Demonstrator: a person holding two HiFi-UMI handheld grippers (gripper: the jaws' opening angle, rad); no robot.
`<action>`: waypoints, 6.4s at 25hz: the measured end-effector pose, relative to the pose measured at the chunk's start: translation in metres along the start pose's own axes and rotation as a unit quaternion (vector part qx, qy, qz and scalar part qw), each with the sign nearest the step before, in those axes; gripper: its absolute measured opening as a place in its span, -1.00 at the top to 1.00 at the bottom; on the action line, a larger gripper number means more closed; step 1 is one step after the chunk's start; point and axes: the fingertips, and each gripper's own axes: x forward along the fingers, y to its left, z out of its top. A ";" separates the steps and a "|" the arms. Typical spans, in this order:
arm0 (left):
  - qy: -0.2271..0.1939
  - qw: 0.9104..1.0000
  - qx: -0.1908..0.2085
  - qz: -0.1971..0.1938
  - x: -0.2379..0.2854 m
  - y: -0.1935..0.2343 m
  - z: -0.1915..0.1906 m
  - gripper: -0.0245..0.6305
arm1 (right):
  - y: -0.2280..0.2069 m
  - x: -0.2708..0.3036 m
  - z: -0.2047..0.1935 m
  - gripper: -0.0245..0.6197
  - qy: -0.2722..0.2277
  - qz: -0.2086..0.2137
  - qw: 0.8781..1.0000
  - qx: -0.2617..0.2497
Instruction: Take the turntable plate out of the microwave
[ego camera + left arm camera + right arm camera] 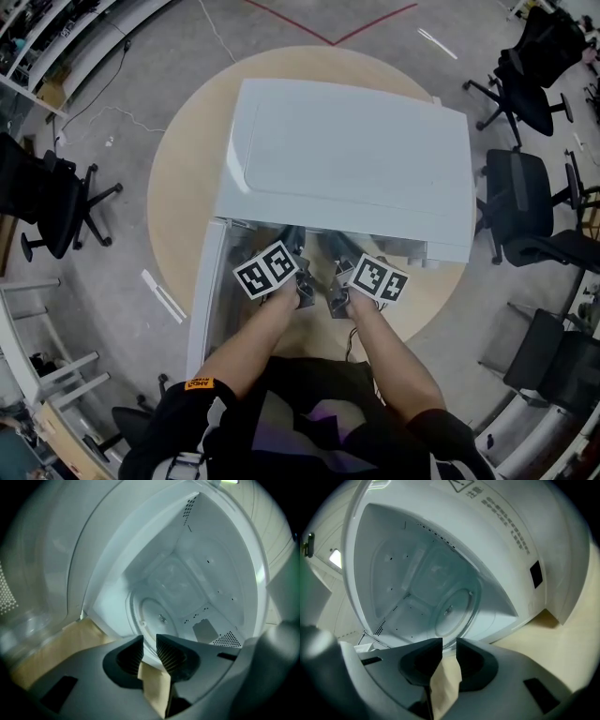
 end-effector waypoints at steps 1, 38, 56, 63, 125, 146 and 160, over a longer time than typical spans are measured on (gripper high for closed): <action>0.000 1.000 -0.002 -0.001 0.000 0.000 0.000 0.54 | 0.000 0.001 -0.001 0.69 0.001 0.000 1.000 0.003; -0.027 0.996 -0.086 -0.014 0.001 0.005 0.010 0.47 | -0.006 0.005 0.003 0.69 -0.001 0.010 0.999 0.042; -0.035 0.995 -0.084 -0.026 -0.003 -0.007 0.017 0.47 | 0.003 0.015 0.003 0.69 0.001 0.032 0.996 0.083; -0.013 0.995 -0.090 -0.051 0.000 -0.010 0.006 0.47 | 0.000 0.010 0.011 0.69 -0.022 0.039 0.994 0.102; 0.021 0.984 -0.162 -0.071 0.010 -0.009 -0.008 0.58 | 0.000 0.013 0.018 0.78 -0.072 0.092 0.970 0.214; -0.015 0.989 -0.108 -0.104 -0.012 -0.026 -0.001 0.58 | 0.020 -0.005 0.024 0.78 -0.091 0.104 0.977 0.161; -0.024 0.987 -0.100 -0.122 -0.044 -0.043 -0.005 0.57 | 0.039 -0.035 0.018 0.77 -0.107 0.124 0.976 0.146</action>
